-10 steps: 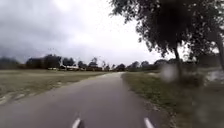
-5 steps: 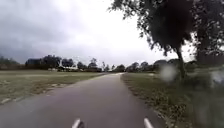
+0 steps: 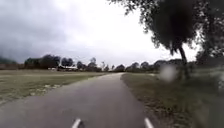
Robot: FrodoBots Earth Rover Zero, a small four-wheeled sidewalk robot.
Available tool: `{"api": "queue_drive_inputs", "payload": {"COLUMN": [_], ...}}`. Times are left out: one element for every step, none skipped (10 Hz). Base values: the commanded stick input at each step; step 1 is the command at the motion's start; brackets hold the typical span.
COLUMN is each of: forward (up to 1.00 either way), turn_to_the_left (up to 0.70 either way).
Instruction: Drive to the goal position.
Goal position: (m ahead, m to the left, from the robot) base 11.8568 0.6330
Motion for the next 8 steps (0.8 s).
{"api": "queue_drive_inputs", "payload": {"forward": [0.84,0.84,0.84,0.84,0.84,0.84,0.84,0.84], "turn_to_the_left": [0.03,0.03,0.03,0.03,0.03,0.03,0.03,0.03]}}
